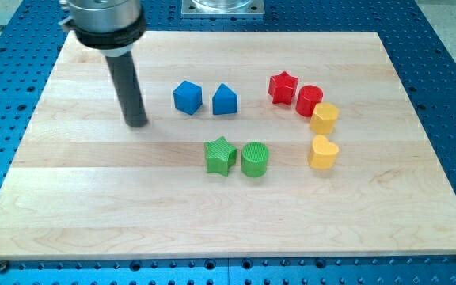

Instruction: Move the hexagon diagonally to the red circle

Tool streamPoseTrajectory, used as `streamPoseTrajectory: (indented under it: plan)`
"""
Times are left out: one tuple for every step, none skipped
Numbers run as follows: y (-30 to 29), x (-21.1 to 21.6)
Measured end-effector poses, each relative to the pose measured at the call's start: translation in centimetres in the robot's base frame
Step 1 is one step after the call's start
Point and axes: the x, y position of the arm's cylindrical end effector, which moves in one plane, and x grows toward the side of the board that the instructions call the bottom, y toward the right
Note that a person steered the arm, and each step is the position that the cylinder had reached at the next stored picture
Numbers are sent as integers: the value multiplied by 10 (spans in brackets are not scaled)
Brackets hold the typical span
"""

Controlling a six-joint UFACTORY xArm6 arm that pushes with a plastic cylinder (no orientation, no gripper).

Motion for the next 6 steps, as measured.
streamPoseTrajectory:
  plan:
    - [16, 0]
    - [68, 0]
    - [97, 0]
    - [148, 0]
    - [197, 0]
    - [249, 0]
